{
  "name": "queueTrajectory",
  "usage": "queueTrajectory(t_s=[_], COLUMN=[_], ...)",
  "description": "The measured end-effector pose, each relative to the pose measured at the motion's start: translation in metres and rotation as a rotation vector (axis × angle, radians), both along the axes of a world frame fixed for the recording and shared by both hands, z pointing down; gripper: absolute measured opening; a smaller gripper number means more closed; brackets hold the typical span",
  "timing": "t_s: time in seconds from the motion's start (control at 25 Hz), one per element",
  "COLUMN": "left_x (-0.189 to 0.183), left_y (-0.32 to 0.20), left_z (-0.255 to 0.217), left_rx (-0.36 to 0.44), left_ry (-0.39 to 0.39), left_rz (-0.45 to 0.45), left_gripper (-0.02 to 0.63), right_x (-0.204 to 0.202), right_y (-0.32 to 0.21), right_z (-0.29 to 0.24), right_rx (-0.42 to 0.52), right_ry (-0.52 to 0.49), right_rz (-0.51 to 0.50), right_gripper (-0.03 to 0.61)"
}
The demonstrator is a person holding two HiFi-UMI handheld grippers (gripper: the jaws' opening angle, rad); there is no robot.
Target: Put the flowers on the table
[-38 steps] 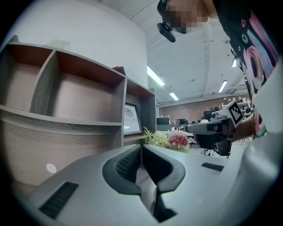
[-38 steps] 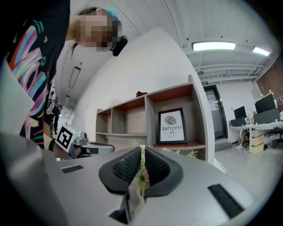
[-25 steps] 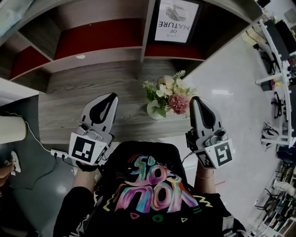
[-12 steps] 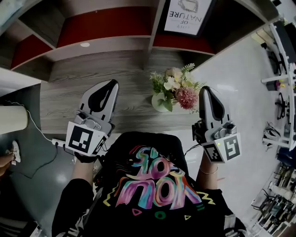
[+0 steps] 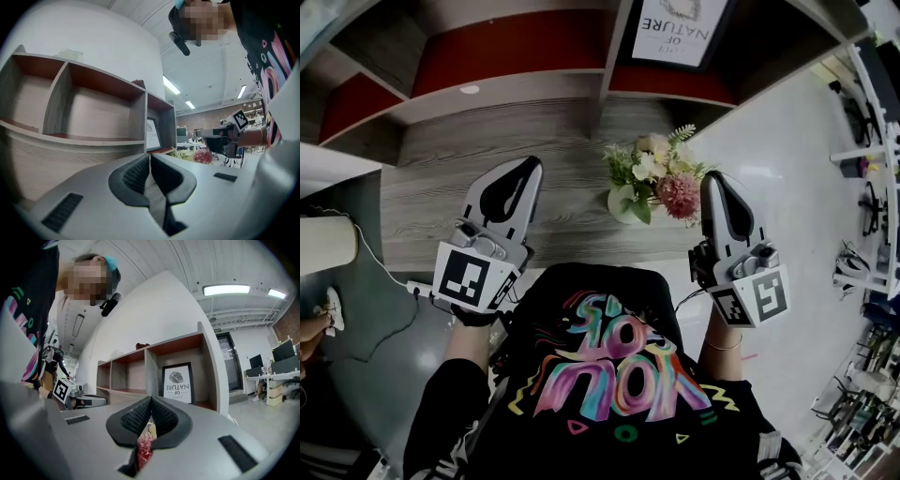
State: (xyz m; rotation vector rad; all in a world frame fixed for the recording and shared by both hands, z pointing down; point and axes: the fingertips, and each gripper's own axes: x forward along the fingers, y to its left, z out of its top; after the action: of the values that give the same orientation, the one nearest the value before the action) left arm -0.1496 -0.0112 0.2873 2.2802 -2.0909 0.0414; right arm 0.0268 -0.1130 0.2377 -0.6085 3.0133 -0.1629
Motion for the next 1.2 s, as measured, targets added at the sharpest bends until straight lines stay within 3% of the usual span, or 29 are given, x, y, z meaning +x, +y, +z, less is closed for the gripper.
queueTrajectory(t_s=[1.2], left_x=[0.002], left_y=[-0.003], left_z=[0.005], left_rx=[-0.014], left_ry=[-0.002], left_rz=[0.014], left_gripper=[0.031], right_x=[0.000], right_y=[-0.003], right_z=[0.015], right_rx=[0.011], right_ry=[0.031], right_rz=[0.014], right_gripper=[0.014])
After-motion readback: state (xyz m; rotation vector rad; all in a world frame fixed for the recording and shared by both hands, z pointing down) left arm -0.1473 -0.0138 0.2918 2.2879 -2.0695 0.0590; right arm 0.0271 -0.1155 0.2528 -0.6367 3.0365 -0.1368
